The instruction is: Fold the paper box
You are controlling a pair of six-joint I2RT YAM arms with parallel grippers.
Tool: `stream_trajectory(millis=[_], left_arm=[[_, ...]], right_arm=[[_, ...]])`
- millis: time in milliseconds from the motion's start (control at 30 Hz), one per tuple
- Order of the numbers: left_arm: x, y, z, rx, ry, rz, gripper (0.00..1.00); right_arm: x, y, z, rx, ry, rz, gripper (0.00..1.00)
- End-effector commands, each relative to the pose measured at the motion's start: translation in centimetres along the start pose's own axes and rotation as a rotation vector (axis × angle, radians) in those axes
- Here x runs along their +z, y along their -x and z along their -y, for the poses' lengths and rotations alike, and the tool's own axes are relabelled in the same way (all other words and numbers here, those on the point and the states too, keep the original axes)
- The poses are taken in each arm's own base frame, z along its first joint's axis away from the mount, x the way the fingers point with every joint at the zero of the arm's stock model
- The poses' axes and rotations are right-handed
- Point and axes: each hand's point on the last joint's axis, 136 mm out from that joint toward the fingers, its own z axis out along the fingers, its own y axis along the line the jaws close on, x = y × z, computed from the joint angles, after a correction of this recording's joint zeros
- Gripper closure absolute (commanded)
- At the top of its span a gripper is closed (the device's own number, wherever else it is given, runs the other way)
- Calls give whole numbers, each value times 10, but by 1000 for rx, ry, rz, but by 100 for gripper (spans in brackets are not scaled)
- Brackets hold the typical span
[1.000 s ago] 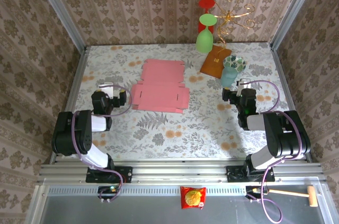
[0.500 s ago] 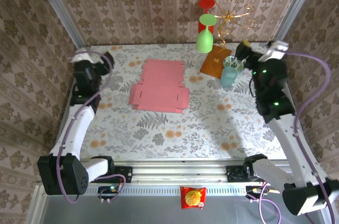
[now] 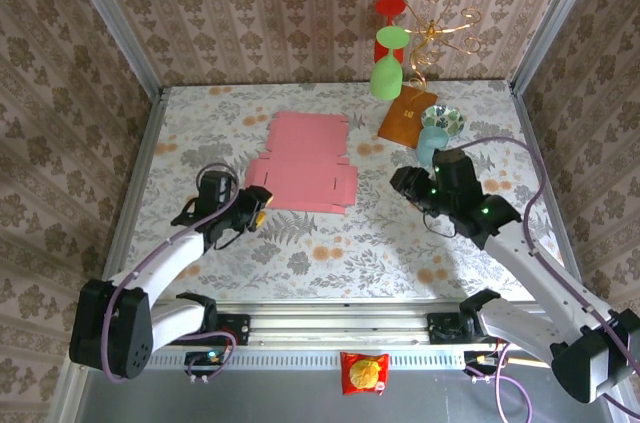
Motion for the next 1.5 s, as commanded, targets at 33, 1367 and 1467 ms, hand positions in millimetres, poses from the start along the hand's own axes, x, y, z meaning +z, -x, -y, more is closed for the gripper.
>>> stream_trajectory(millis=[33,1367,1467], left_arm=[[16,15,20,-121,-128,38,46],[70,55,-4,-162,-96,92,84],[65,57,6,-140,-116,104,100]], right_arm=[[12,-4,-24,113,124,-47,50],[35,-15,-14,192,104,-94,51],[38,-14,-14,205,107,-92,51]])
